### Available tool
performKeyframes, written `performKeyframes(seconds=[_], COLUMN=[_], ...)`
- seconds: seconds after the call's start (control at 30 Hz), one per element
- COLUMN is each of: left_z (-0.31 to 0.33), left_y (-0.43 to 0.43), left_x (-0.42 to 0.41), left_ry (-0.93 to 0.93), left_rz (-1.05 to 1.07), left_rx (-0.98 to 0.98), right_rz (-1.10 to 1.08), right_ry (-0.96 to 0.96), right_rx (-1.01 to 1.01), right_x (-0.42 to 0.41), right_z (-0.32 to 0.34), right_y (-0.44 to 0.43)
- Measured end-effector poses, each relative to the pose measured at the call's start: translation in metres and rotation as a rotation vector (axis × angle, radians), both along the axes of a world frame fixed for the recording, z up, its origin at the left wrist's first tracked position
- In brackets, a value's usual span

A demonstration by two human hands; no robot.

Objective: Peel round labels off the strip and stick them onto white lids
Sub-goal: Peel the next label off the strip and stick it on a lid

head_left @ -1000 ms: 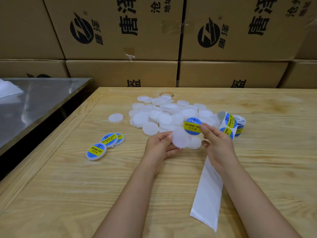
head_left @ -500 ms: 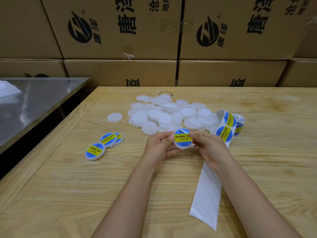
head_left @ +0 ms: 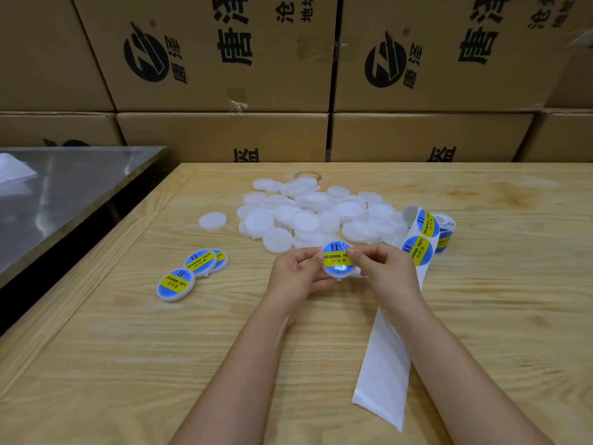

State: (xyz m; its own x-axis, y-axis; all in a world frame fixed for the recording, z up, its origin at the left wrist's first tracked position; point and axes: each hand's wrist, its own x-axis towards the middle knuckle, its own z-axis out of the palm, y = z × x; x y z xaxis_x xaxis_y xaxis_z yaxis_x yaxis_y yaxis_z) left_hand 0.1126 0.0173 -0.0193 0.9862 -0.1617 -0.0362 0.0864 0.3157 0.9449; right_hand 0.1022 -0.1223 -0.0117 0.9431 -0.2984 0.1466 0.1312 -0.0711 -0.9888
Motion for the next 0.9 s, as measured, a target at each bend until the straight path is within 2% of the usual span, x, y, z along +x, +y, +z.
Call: performKeyframes(seconds=[0.1,0.2,0.3,0.5,0.7,0.9], left_z=[0.000,0.002,0.002,0.003,0.002,0.003], left_y=[0.000,-0.001,-0.002,-0.002,-0.009,-0.005], left_x=[0.000,0.000,0.000,-0.002,-0.007,-0.007], left_ry=[0.004,0.021,0.045,0.028,0.003,0.020], left_rz=[0.008,0.003,-0.002,-0.041,-0.053,0.000], left_rx=[-0.010,-0.052,-0.105,-0.121,-0.075,-0.232], right_rz=[-0.071,-0.146,-0.156,-0.185,-0.281,-0.076], right_ry=[-0.081,-0.154,-0.199,-0.160,-0.143,-0.157], right_rx=[-0.187,-0.288,-0.253,-0.123,-0.093,-0.135], right_x=[-0.003,-0.007,-0.009,-0.006,-0.004,-0.008], right_z=[-0.001,-0.003,-0.004,-0.007,-0.008,-0.009], right_y=[0.004,0.010,0.015,0.016,0.021,0.026])
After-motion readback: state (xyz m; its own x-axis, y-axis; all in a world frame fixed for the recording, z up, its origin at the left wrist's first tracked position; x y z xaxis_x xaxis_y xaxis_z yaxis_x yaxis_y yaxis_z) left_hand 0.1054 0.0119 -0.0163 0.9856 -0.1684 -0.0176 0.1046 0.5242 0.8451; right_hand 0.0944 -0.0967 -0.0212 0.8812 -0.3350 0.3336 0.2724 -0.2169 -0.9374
